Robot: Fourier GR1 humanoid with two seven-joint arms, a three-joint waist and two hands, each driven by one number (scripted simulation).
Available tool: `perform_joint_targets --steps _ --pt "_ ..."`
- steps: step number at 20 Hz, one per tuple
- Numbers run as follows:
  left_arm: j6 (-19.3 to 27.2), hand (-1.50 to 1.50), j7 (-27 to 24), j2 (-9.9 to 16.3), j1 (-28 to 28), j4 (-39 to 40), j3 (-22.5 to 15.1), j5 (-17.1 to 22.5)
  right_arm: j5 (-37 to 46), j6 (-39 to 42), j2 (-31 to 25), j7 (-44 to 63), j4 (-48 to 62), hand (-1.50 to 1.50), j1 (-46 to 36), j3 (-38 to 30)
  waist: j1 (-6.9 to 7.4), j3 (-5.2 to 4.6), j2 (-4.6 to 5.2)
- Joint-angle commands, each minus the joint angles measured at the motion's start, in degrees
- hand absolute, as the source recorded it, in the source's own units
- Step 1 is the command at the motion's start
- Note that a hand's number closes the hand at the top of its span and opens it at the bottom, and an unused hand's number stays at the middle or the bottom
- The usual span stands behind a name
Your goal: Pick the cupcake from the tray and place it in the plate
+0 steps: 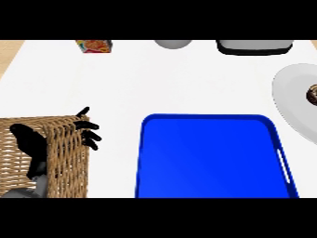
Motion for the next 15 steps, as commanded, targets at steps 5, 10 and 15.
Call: perform_joint_targets --steps 5,10,15 --pt "-0.6 0.00 -11.0 -3.7 4.6 7.4 -1.8 -4.4 2.5 4.3 -2.3 -5.4 0.0 -1.50 6.2 2.5 -0.46 -1.54 0.89" --pt "-0.1 0.00 -10.6 -5.4 4.3 6.4 -2.3 -5.0 2.8 4.7 -1.8 -8.2 1.0 -1.50 10.7 2.8 -0.81 -1.58 0.75" --pt "-2.2 0.00 -10.7 -3.8 8.1 4.2 -0.8 -4.5 3.4 2.5 -0.1 -11.5 0.2 -1.50 12.9 3.5 -0.41 -1.59 0.65"
